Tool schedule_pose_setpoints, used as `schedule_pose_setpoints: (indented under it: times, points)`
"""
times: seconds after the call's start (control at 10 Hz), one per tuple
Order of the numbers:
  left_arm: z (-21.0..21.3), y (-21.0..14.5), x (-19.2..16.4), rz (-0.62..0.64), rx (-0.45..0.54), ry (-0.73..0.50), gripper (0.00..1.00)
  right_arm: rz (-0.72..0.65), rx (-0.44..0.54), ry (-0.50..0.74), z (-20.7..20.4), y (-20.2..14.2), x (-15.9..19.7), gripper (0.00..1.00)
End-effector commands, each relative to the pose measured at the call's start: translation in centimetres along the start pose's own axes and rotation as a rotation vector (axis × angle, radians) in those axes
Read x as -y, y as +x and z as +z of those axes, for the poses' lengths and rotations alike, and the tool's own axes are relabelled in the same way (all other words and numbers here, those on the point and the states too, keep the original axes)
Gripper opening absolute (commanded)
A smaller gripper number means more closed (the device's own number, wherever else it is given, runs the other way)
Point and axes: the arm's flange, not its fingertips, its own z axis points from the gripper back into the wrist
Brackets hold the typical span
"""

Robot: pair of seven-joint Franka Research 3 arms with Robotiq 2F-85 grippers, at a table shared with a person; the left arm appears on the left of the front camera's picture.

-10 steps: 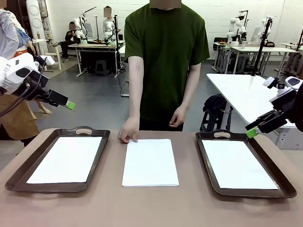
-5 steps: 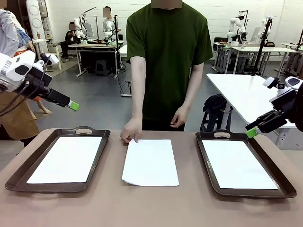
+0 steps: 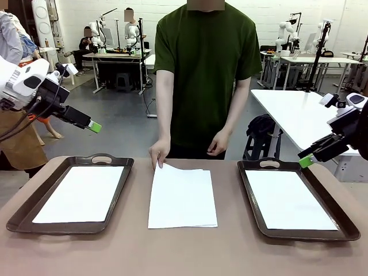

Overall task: Sort the A4 documents.
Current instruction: Receive the A4 Paper.

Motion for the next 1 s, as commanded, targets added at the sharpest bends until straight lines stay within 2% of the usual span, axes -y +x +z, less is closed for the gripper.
schedule_pose_setpoints:
  times: [0.0,0.9]
  points:
    - [0.13,-0.2,-0.27,-0.006,0.001,-0.001,1.0,0.01,-0.004,0.0,-0.16,-0.1,-0.05,1.0]
    - [0.13,-0.2,-0.27,-0.006,0.001,-0.001,1.0,0.01,-0.004,0.0,-0.16,-0.1,-0.05,1.0]
